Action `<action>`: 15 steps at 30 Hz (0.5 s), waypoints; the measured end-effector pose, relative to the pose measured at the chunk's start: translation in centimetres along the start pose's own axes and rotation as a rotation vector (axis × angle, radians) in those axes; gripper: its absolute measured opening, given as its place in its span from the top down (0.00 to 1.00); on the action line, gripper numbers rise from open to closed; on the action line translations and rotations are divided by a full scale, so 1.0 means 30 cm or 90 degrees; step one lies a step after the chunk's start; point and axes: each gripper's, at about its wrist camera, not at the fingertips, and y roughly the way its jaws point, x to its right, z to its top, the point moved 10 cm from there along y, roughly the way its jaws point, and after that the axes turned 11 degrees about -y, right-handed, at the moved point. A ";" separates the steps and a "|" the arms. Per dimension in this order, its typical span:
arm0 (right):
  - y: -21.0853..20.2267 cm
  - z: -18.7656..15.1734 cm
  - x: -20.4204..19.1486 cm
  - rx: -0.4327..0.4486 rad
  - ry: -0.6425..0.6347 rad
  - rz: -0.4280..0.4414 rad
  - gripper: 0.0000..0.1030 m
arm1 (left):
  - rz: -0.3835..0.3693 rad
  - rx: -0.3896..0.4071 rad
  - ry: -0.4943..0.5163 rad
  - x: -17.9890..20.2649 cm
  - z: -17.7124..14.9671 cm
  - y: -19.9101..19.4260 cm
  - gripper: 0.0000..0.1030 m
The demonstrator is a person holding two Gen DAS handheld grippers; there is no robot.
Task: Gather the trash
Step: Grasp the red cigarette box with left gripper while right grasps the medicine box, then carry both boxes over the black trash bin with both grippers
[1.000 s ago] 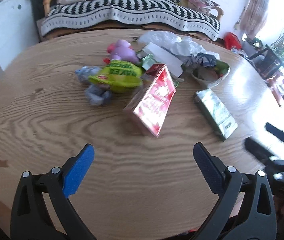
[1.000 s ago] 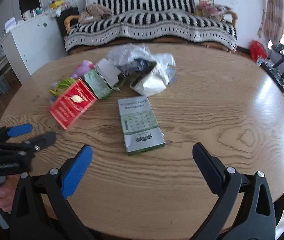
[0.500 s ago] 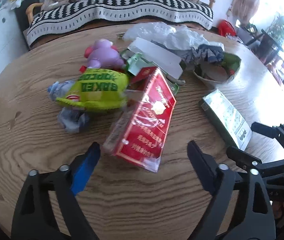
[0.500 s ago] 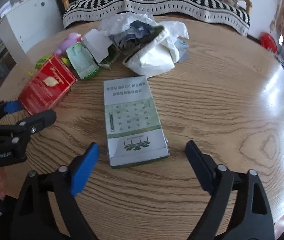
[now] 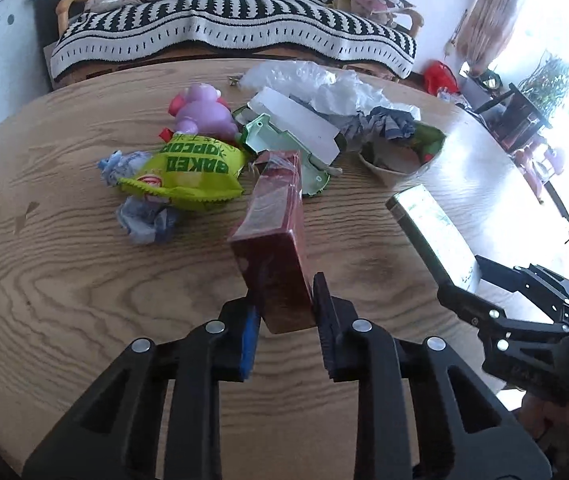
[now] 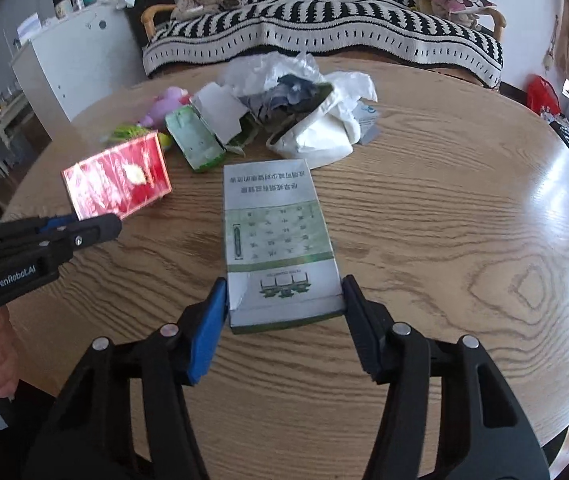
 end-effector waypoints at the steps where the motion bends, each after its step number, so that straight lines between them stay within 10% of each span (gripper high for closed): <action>1: -0.009 -0.005 -0.002 0.003 0.003 0.002 0.45 | 0.001 0.003 -0.003 -0.004 -0.005 -0.009 0.76; 15: -0.127 -0.031 0.036 0.064 0.023 -0.008 0.45 | 0.028 0.045 0.013 0.011 0.005 -0.135 0.76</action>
